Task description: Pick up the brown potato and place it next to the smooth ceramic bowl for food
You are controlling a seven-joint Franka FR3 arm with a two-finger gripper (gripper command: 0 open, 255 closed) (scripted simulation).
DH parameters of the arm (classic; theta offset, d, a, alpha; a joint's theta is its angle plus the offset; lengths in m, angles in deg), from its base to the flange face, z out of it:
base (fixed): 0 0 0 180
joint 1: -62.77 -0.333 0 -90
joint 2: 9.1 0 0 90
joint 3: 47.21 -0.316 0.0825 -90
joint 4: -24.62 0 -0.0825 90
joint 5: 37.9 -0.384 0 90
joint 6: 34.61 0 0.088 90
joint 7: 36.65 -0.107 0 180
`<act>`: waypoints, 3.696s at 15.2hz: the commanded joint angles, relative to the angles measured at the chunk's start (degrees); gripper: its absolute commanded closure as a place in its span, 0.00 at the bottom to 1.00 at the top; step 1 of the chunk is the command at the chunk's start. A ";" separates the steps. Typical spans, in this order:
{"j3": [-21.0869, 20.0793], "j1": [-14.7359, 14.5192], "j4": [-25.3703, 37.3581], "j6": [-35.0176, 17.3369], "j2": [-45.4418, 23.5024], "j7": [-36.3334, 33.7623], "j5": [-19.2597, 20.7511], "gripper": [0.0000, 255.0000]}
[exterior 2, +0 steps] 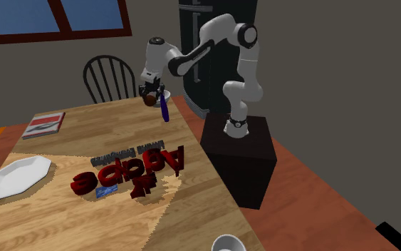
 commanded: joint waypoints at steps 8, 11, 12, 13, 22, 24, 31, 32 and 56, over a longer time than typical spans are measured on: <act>9.63 4.79 9.59 -4.33 -13.29 20.95 -15.28 1.00; 9.83 7.59 11.04 -6.01 -17.40 25.72 -20.20 1.00; 9.73 7.73 10.51 -6.74 -17.70 25.80 -20.46 1.00; 9.65 7.86 9.99 -7.48 -18.03 25.90 -20.74 1.00; 8.46 9.38 5.91 -13.97 -21.60 27.37 -24.15 1.00; 8.03 9.84 5.15 -15.38 -22.52 27.81 -25.07 1.00; 5.99 11.82 2.90 -20.16 -25.97 29.60 -28.65 1.00; 5.63 12.15 2.63 -20.82 -26.49 29.88 -29.19 1.00; 9.23 7.32 1.30 -17.97 -21.17 25.47 -23.18 0.00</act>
